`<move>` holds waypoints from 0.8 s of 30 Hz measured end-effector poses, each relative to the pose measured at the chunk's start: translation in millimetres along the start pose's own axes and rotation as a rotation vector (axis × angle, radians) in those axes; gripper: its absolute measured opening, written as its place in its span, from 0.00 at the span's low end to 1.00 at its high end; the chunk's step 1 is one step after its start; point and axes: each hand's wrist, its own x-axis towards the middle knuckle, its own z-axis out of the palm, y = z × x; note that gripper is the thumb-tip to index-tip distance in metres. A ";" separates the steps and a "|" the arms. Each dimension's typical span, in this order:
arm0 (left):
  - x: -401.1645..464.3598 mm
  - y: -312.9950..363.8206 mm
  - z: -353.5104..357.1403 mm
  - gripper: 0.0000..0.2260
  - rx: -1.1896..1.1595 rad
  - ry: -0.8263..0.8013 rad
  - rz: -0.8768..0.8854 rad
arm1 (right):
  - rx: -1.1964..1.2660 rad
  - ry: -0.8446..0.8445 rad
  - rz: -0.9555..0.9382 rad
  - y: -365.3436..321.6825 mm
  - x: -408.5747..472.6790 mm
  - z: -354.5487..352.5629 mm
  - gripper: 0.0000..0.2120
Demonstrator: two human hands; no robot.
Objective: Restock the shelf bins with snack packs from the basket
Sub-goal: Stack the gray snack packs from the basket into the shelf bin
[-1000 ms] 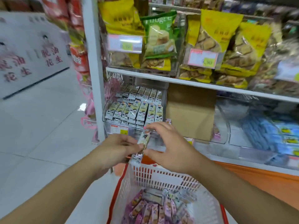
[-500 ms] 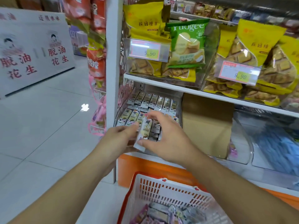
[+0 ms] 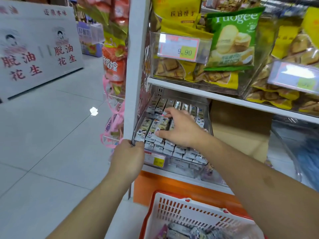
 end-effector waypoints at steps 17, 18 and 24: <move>-9.9 0.9 1.0 0.08 0.032 0.008 -0.007 | -0.011 0.045 -0.121 -1.9 -39.2 -18.6 0.45; -12.5 0.6 1.1 0.09 0.041 0.010 -0.005 | 0.002 0.064 -0.136 -1.6 -47.3 -21.5 0.43; -35.3 -19.0 12.8 0.10 0.173 0.019 -0.022 | 0.174 0.174 -0.291 16.3 -122.2 -21.6 0.19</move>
